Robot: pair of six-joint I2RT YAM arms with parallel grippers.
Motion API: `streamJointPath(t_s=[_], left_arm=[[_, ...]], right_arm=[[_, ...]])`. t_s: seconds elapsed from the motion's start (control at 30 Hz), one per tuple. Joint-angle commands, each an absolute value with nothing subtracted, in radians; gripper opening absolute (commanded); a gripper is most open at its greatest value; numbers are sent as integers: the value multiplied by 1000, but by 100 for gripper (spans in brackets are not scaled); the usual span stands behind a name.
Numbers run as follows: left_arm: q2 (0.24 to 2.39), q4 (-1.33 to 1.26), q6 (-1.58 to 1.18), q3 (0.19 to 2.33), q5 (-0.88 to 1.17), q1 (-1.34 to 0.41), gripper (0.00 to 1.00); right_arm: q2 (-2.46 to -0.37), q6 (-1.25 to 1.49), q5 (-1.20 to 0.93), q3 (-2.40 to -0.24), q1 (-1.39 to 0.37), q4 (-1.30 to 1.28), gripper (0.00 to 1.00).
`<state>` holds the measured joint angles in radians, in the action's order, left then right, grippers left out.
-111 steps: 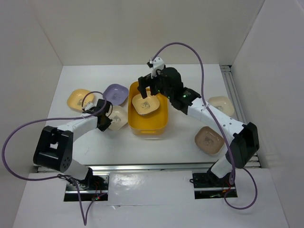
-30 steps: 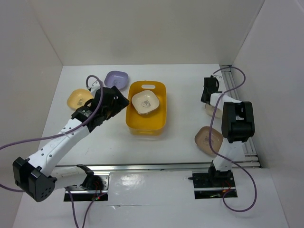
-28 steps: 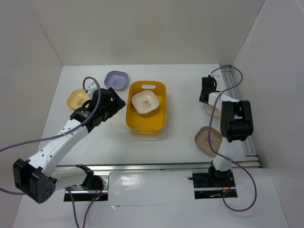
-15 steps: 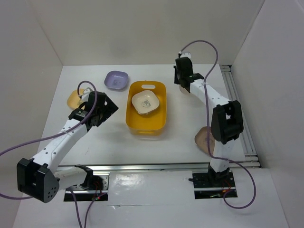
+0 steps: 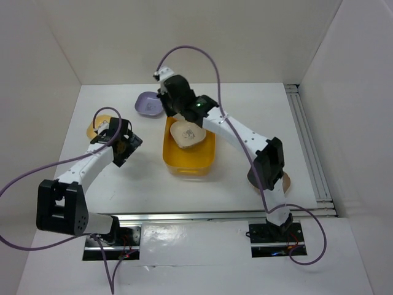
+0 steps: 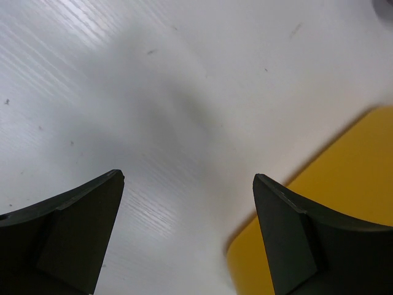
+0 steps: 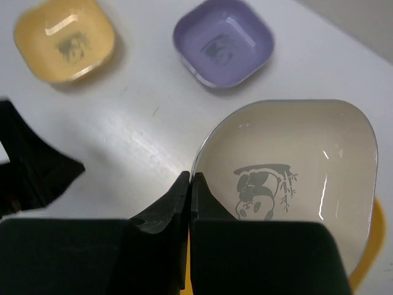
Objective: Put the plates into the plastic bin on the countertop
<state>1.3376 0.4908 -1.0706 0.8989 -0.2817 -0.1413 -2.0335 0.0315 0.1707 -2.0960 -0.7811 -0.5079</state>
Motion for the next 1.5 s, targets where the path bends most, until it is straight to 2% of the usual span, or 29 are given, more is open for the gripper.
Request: streamJointPath(t_s=[0.0,0.13,0.3,0.37,0.4,0.43,0.47,0.53,0.73,0.87,1.07,1.23,1.3,1.37,1.43,1.47], left_arm=[[1405,446,-1029,962,-235,-63,100],[1448,479,-1011,1023,-212,-17,100],[1483,569,-1020,1121,-255,-8,100],[1496,616,-1020,1182,-270,-8,100],[1509,635,-1020,1205,-288,-8,100],[1509,650,-1011,1251,-299,-8,100],[1525,681,-1011,1276,-299,14,100],[1543,692,-989,1310,-299,37,100],[1601,710,-925,1353,-299,175,100],[1635,669,-899,1332,-276,261,98],[1742,614,-908,1310,-244,282,98],[1902,557,-942,1325,-167,304,93],[1936,557,-951,1325,-167,304,84],[1957,557,-965,1325,-167,304,83],[1967,557,-976,1325,-178,304,63],[1967,557,-976,1325,-178,304,57]], right_arm=[[-2106,-17,198,-2077,-807,-589,0],[-2117,-28,221,-1975,-827,-509,0],[-2128,-46,221,-1953,-827,-486,0],[-2128,-55,221,-1928,-816,-476,5],[-2115,-55,221,-1928,-816,-465,13],[-2115,-55,204,-1915,-816,-450,27],[-2091,-67,204,-1892,-816,-436,82],[-2065,-77,189,-1864,-816,-391,98],[-1913,-77,135,-1789,-847,-351,100],[-1737,-77,83,-1607,-883,-235,100],[-1634,-64,20,-1548,-917,-212,100],[-1551,-41,11,-1468,-968,-167,100],[-1536,-41,21,-1459,-977,-167,100],[-1523,-51,50,-1459,-977,-167,100],[-1500,-51,64,-1459,-977,-167,100],[-1500,-51,74,-1459,-977,-167,100]])
